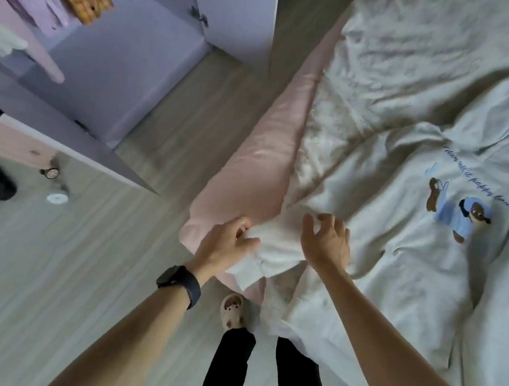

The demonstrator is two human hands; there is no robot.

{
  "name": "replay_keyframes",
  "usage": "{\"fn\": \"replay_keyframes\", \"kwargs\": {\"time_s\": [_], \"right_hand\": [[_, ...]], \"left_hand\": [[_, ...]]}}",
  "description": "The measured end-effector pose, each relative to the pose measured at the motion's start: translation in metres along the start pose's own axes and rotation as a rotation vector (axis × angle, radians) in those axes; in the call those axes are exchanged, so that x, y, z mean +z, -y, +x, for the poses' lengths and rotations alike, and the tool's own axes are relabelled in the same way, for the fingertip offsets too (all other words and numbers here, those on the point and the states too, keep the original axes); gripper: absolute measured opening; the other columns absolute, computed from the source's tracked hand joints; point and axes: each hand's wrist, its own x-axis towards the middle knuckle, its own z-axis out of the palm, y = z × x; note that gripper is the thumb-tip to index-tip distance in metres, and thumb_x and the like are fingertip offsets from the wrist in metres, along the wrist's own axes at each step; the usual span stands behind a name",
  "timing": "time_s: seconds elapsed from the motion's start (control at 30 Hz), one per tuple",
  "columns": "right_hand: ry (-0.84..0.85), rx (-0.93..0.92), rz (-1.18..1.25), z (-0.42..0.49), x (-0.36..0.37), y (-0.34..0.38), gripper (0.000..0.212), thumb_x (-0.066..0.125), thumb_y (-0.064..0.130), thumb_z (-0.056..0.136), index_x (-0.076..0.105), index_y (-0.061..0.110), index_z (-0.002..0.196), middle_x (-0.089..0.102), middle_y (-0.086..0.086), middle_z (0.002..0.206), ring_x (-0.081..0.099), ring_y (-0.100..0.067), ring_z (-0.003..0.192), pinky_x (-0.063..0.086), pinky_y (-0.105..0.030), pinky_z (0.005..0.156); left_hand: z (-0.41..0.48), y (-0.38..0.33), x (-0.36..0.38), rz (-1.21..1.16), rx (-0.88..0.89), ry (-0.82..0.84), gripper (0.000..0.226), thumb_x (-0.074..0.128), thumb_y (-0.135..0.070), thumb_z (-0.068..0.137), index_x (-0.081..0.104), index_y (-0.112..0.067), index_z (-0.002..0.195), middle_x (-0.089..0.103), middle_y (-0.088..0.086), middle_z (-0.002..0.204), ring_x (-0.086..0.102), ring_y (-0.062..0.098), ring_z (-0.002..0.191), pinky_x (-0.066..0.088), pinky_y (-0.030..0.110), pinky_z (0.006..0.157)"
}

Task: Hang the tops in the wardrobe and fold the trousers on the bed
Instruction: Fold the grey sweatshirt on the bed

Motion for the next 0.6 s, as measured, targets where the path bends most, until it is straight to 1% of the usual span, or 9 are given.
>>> {"fn": "replay_keyframes", "kwargs": {"time_s": [0.07,0.13,0.17,0.23,0.33,0.4,0.43,0.53,0.6], "right_hand": [[-0.044,-0.011,-0.068,-0.006,-0.010,-0.004,0.053,0.037,0.057,0.097,0.045,0.022,0.137,0.038,-0.004,0.145,0.035,-0.028,0.132,0.039,-0.047,0.100],[0.012,-0.008,-0.120,-0.014,-0.019,-0.013,0.058,0.037,0.056,0.098,0.032,0.023,0.145,0.024,-0.002,0.155,0.027,-0.029,0.139,0.038,-0.051,0.104],[0.084,0.003,-0.147,-0.019,-0.019,-0.021,0.063,0.036,0.058,0.099,0.023,0.024,0.151,0.015,0.000,0.161,0.023,-0.030,0.143,0.038,-0.053,0.106],[0.259,-0.001,-0.225,-0.016,-0.021,-0.040,0.072,0.035,0.061,0.099,0.010,0.027,0.157,0.007,0.003,0.166,0.020,-0.032,0.148,0.035,-0.053,0.112],[0.506,-0.093,-0.415,-0.001,-0.020,-0.057,0.077,0.040,0.055,0.100,0.005,0.023,0.160,0.009,-0.002,0.167,0.012,-0.030,0.153,0.022,-0.049,0.122],[0.583,-0.115,-0.460,0.008,-0.018,-0.054,0.077,0.041,0.053,0.101,0.004,0.024,0.161,0.010,-0.007,0.167,0.010,-0.031,0.154,0.020,-0.049,0.123],[0.578,-0.123,-0.459,0.017,-0.019,-0.052,0.074,0.042,0.052,0.100,0.009,0.026,0.161,0.018,-0.008,0.165,0.018,-0.031,0.152,0.027,-0.049,0.121],[0.469,-0.185,-0.443,0.037,-0.033,-0.028,0.049,0.043,0.047,0.100,0.045,0.030,0.146,0.057,-0.002,0.140,0.055,-0.024,0.128,0.049,-0.040,0.100],[0.375,-0.231,-0.414,0.053,-0.051,-0.011,0.039,0.041,0.047,0.100,0.055,0.028,0.132,0.065,0.000,0.127,0.063,-0.024,0.116,0.050,-0.037,0.089]], "left_hand": [[0.010,-0.020,-0.041,0.021,0.065,-0.178,0.017,0.066,-0.030,0.093,0.051,-0.026,0.088,0.052,-0.012,0.069,0.050,0.004,0.059,0.037,0.019,0.054],[0.022,-0.045,-0.088,0.049,0.115,-0.333,0.011,0.062,-0.022,0.097,0.053,-0.015,0.094,0.052,-0.007,0.071,0.048,0.003,0.058,0.035,0.012,0.053],[0.029,-0.052,-0.105,0.093,0.124,-0.415,0.009,0.060,-0.023,0.098,0.054,-0.016,0.097,0.057,-0.003,0.074,0.053,0.008,0.062,0.040,0.017,0.056],[0.050,-0.067,-0.141,0.267,0.131,-0.601,0.008,0.057,-0.029,0.099,0.055,-0.022,0.101,0.067,0.008,0.083,0.060,0.034,0.076,0.046,0.036,0.064],[0.086,-0.072,-0.171,0.512,0.097,-0.774,0.014,0.058,-0.024,0.098,0.059,-0.018,0.110,0.070,0.016,0.100,0.060,0.042,0.093,0.041,0.044,0.078],[0.107,-0.068,-0.172,0.658,-0.008,-0.698,0.026,0.059,-0.019,0.095,0.060,-0.021,0.121,0.066,0.014,0.114,0.057,0.040,0.106,0.042,0.047,0.088],[0.121,-0.068,-0.166,0.713,-0.060,-0.625,0.034,0.059,-0.019,0.093,0.058,-0.023,0.127,0.064,0.013,0.121,0.056,0.037,0.112,0.044,0.046,0.090],[0.145,-0.067,-0.135,0.701,-0.123,-0.395,0.045,0.058,-0.026,0.093,0.052,-0.026,0.138,0.062,0.007,0.131,0.056,0.033,0.120,0.050,0.041,0.089],[0.158,-0.075,-0.104,0.674,-0.098,-0.279,0.047,0.057,-0.030,0.094,0.050,-0.027,0.141,0.061,0.003,0.135,0.055,0.031,0.124,0.049,0.040,0.092]]}}
